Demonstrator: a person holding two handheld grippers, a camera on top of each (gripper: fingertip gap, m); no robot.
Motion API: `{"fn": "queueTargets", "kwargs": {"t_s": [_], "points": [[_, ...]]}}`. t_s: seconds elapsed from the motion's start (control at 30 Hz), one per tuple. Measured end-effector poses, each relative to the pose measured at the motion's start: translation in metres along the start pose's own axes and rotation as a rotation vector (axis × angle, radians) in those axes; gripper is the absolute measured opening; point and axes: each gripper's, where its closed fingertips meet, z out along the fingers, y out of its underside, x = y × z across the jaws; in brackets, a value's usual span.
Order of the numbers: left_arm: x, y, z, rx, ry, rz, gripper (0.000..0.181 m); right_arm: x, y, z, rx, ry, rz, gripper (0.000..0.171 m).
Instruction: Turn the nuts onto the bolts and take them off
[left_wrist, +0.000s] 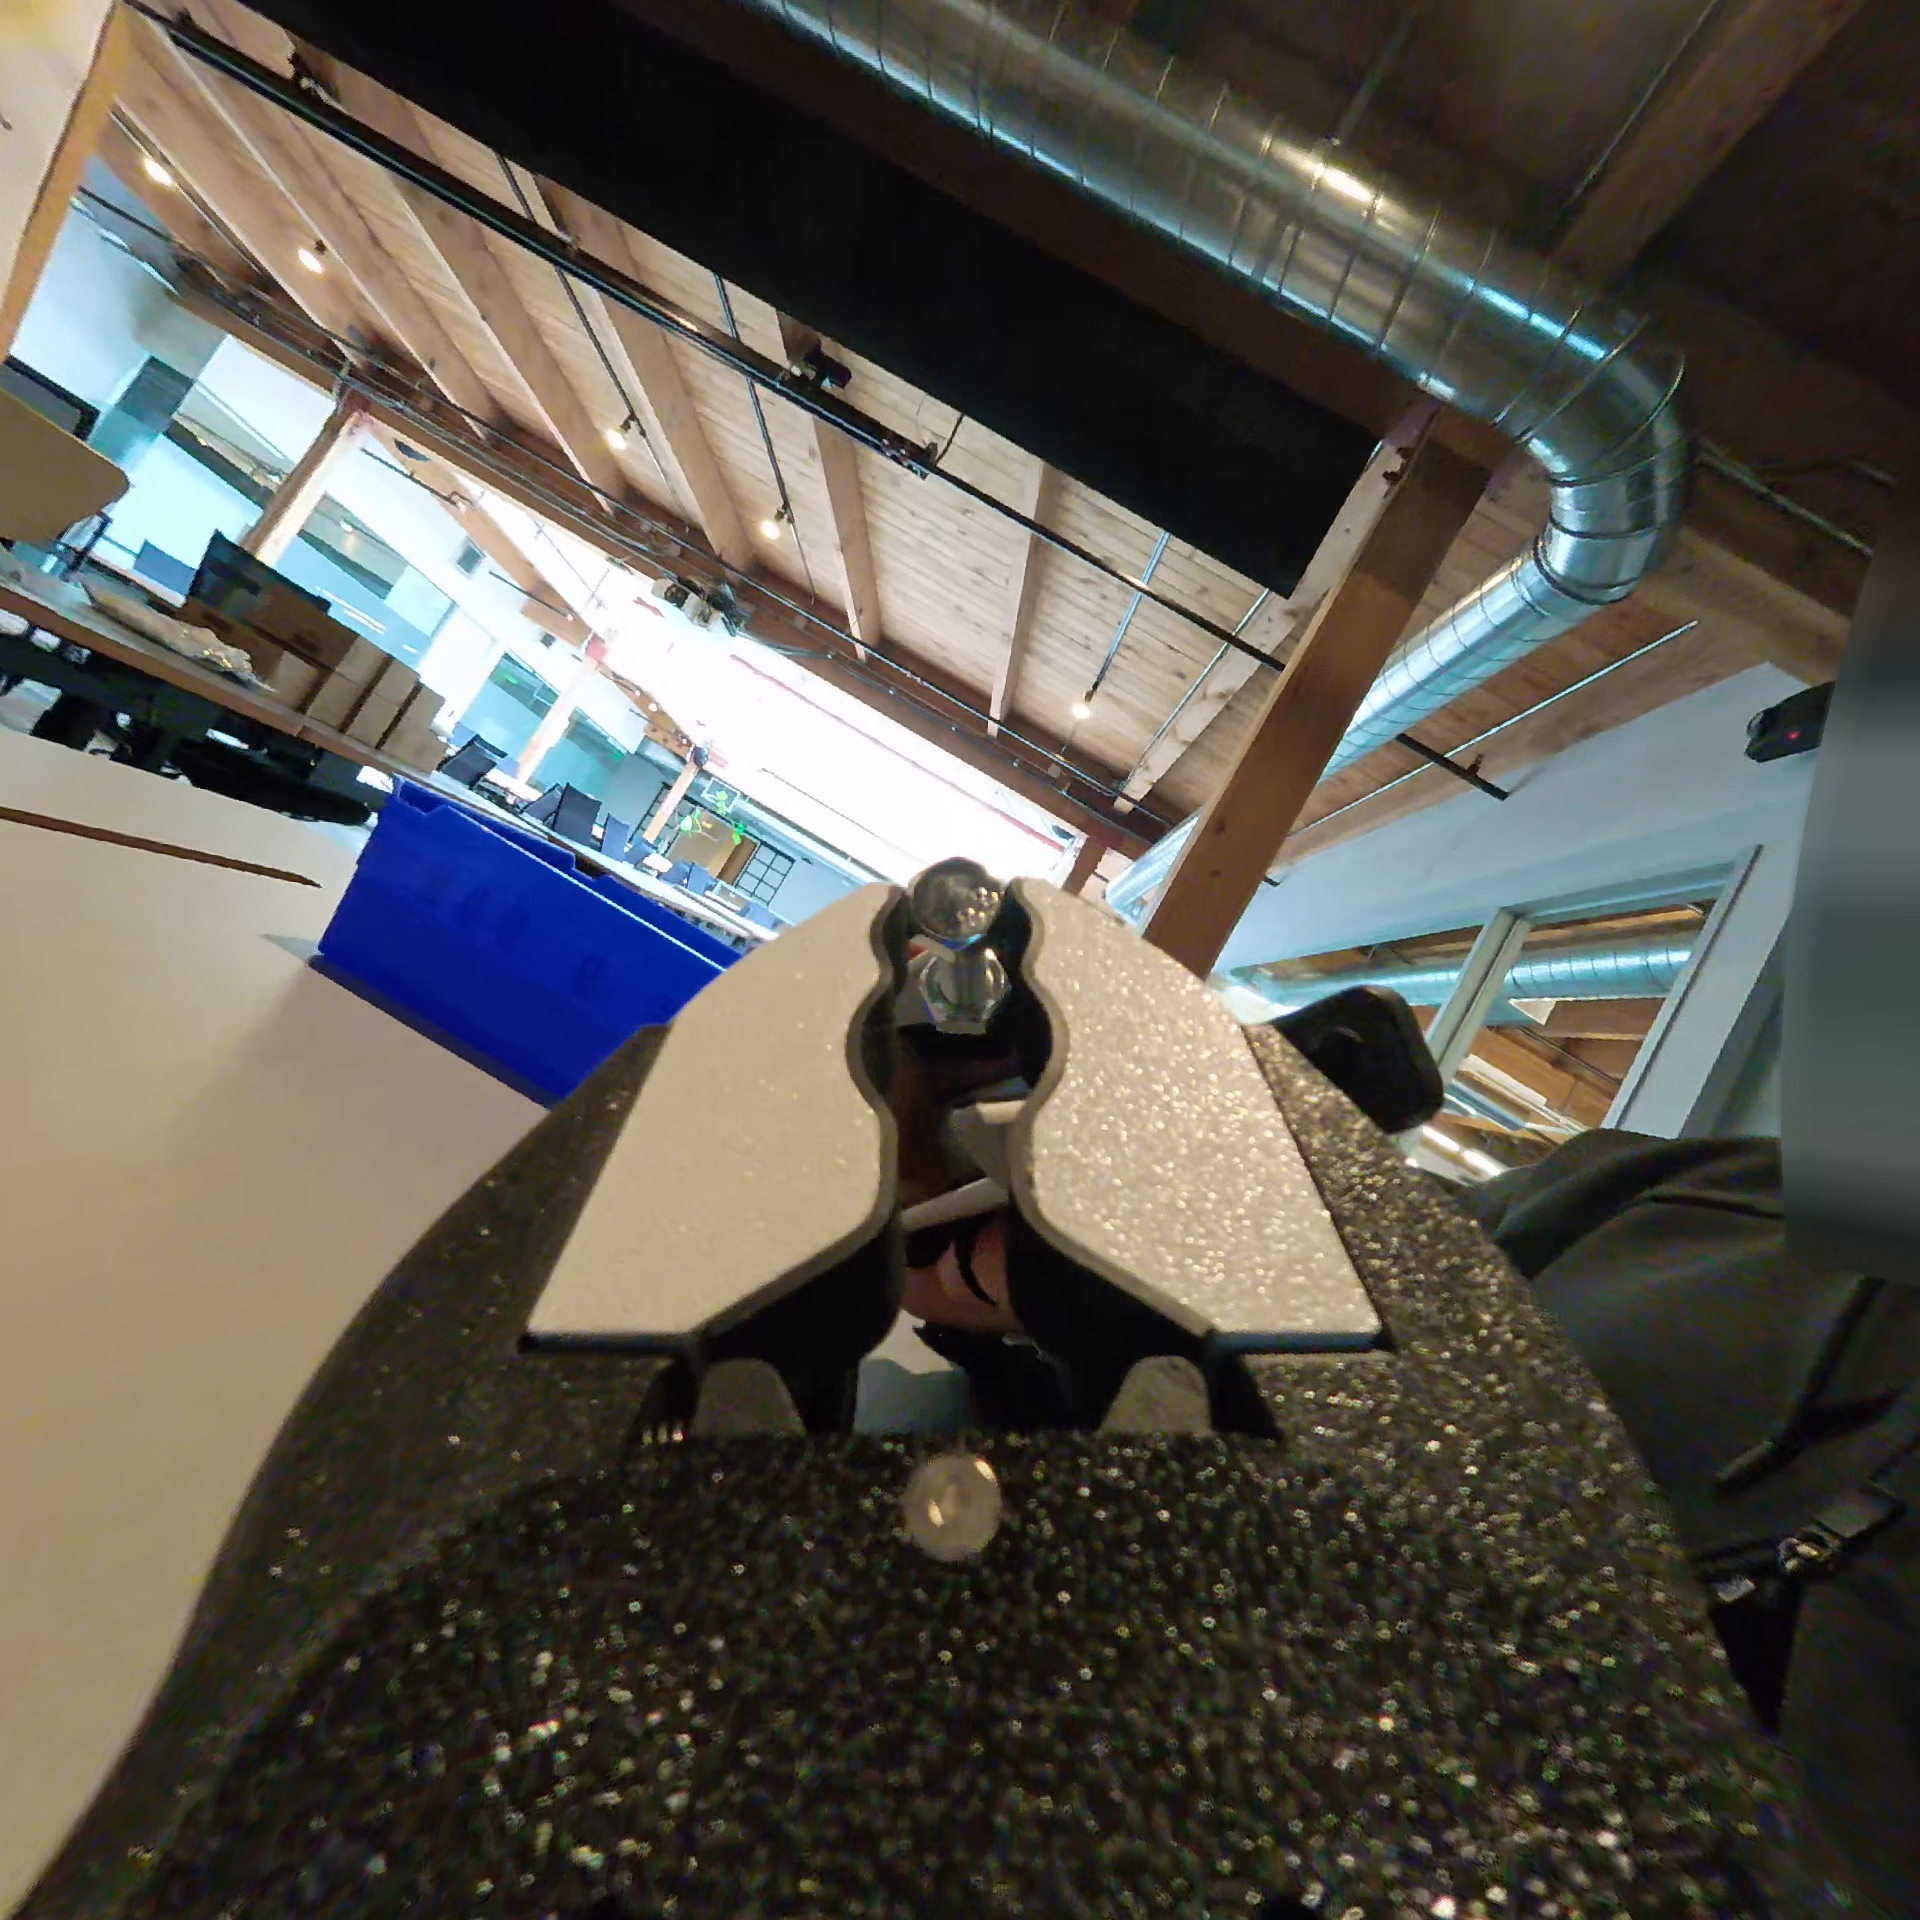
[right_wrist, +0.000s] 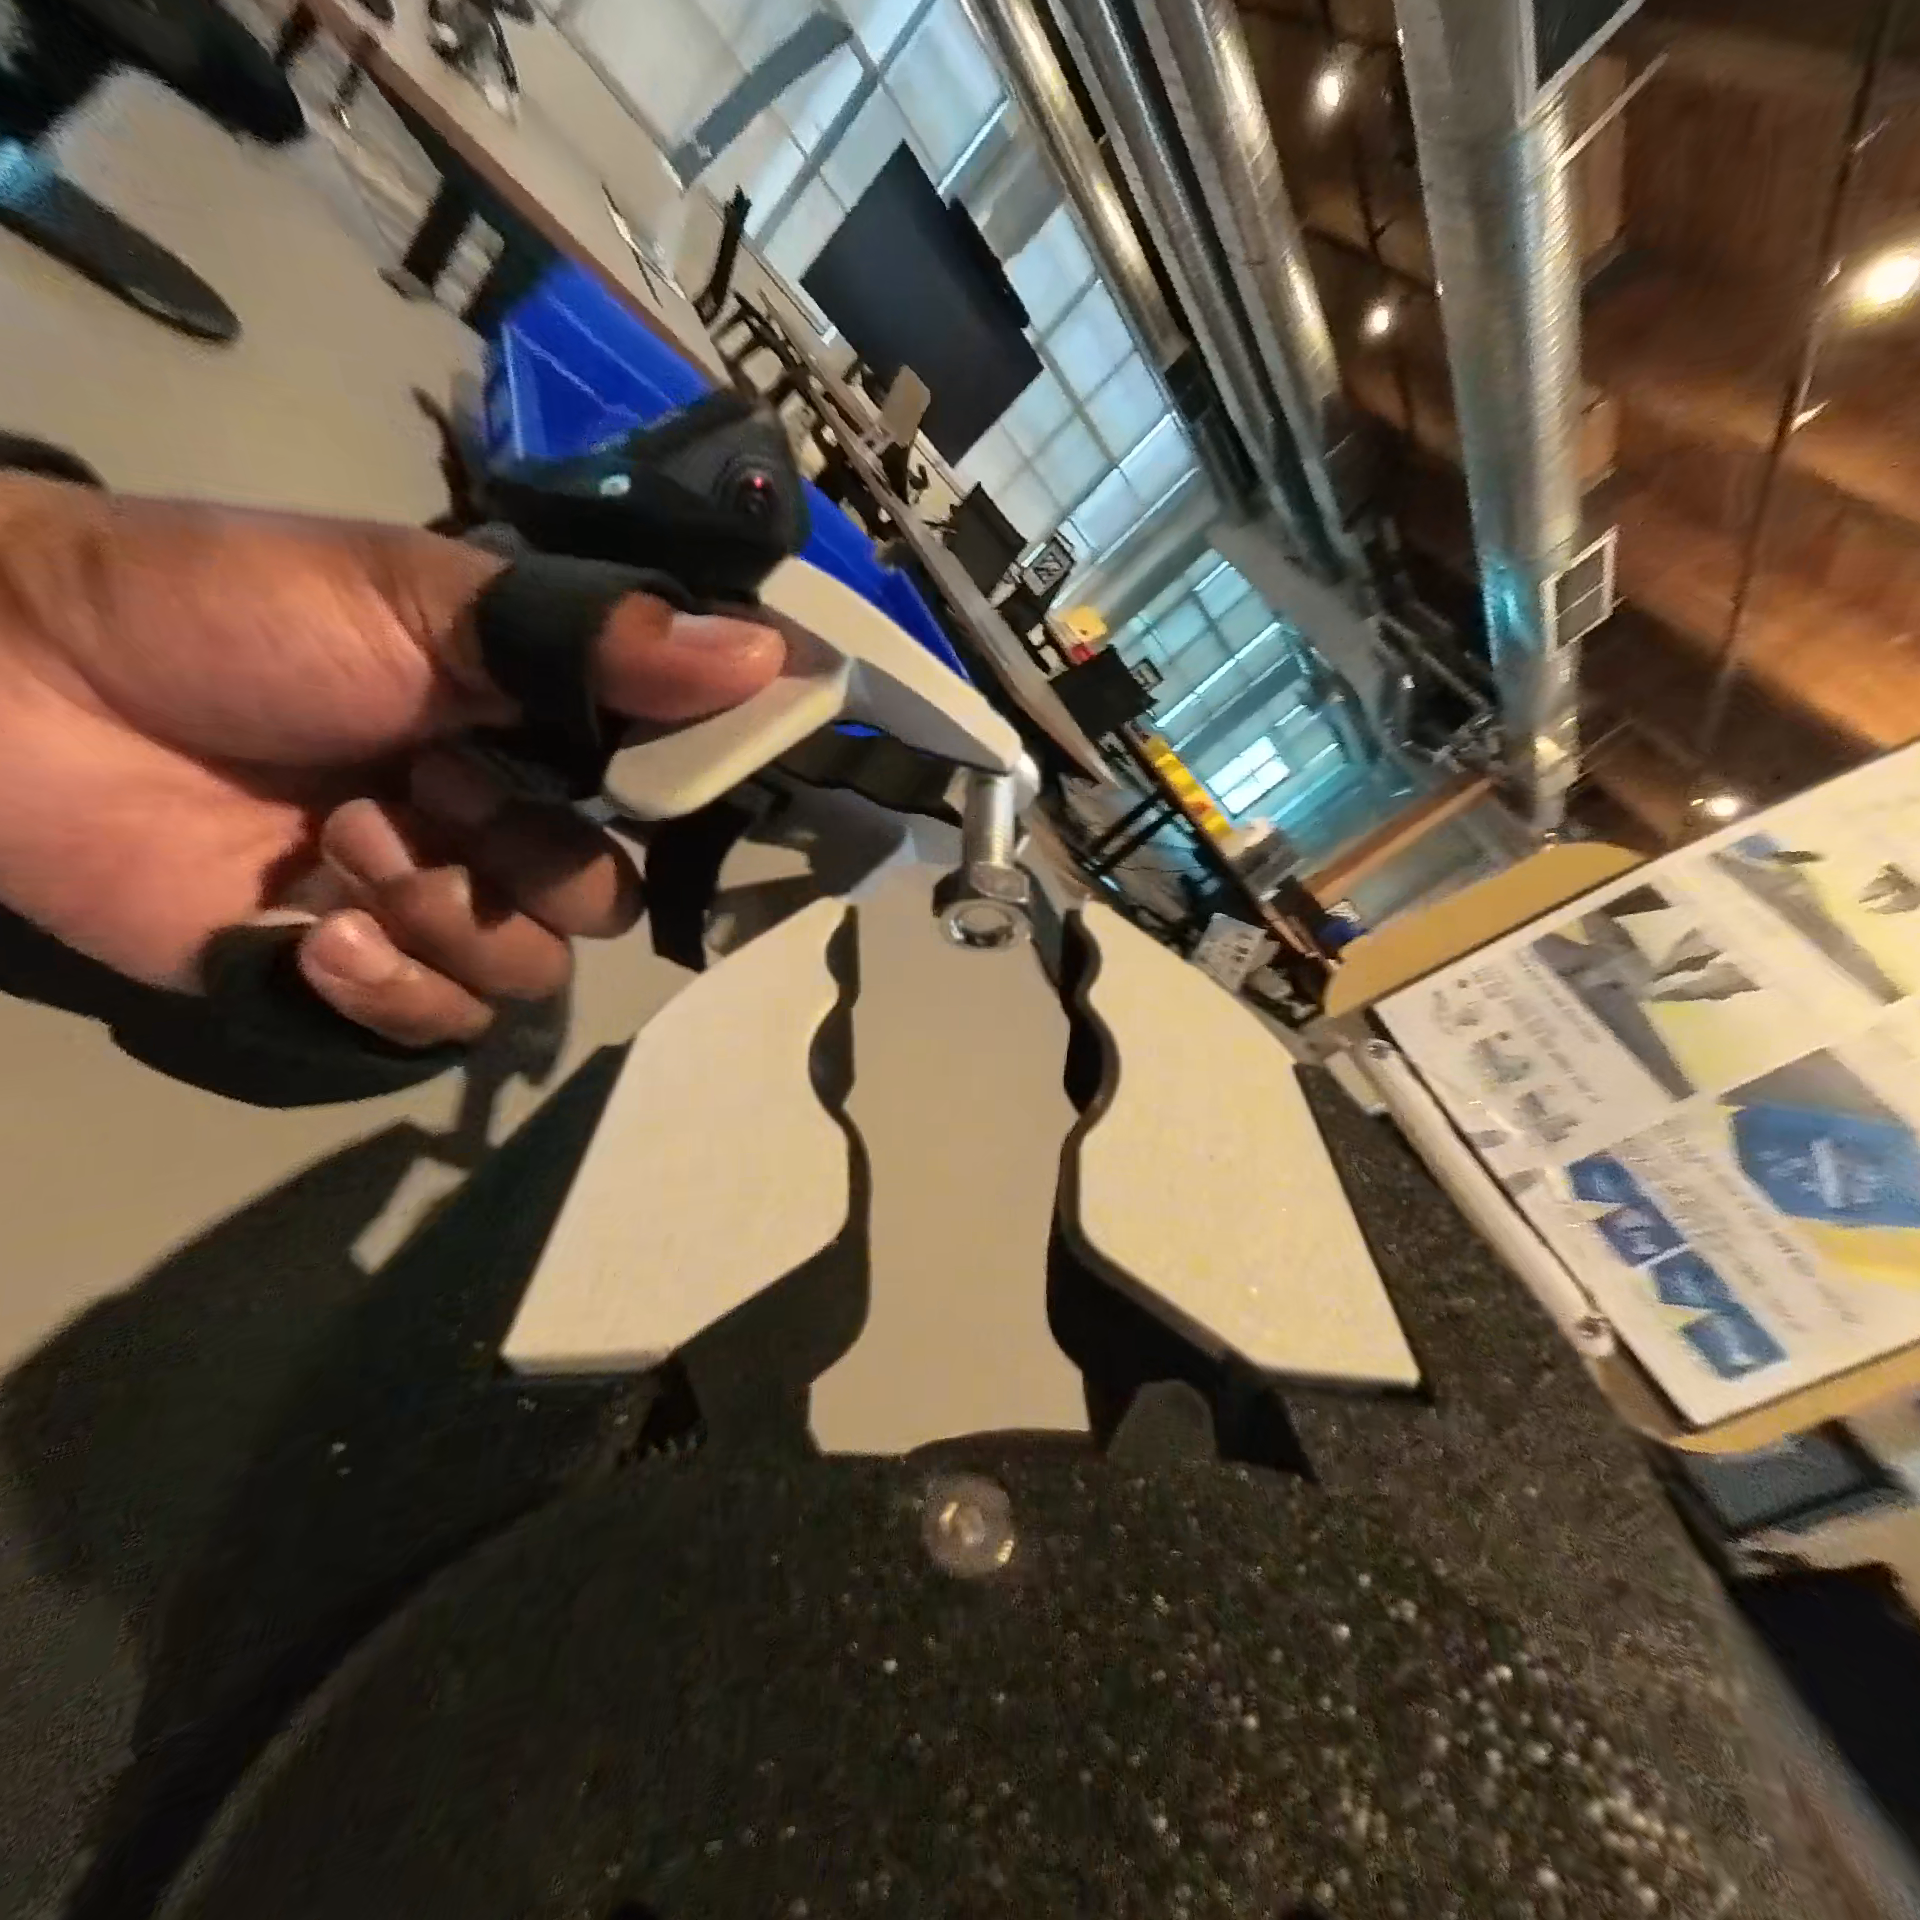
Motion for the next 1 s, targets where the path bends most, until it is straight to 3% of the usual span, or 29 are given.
{"fn": "queueTargets", "kwargs": {"t_s": [0.1,0.2,0.27,0.43,0.5,0.57,0.67,0.83,1.0], "points": [[-0.002,0.005,0.002,-0.024,-0.001,-0.024,0.016,-0.001,0.007,0.002,-0.052,0.033,-0.096,0.023],[-0.001,0.005,0.002,-0.03,0.003,-0.017,0.017,-0.002,0.006,0.001,-0.049,-0.004,-0.019,0.018],[0.001,0.005,0.003,-0.028,0.012,-0.005,0.017,-0.005,0.004,0.001,-0.016,-0.103,0.201,0.018],[0.004,0.006,0.005,-0.047,-0.001,0.051,0.017,-0.013,-0.005,-0.003,0.134,-0.556,1.054,0.018],[0.001,0.005,0.004,-0.042,-0.019,0.056,0.016,-0.01,-0.005,-0.004,0.181,-0.609,1.185,0.022],[0.001,-0.001,0.001,-0.005,-0.017,0.041,0.016,-0.009,0.001,-0.001,0.146,-0.549,1.108,0.041],[-0.002,-0.007,-0.004,0.036,-0.012,0.003,0.016,-0.006,0.01,0.003,0.05,-0.369,0.749,0.059],[-0.002,-0.004,-0.002,0.022,-0.004,-0.015,0.017,-0.007,0.003,-0.002,0.005,-0.135,0.093,0.053],[-0.002,-0.002,-0.001,0.016,0.006,-0.023,0.017,-0.005,0.007,0.001,-0.024,-0.08,0.06,0.052]]}}
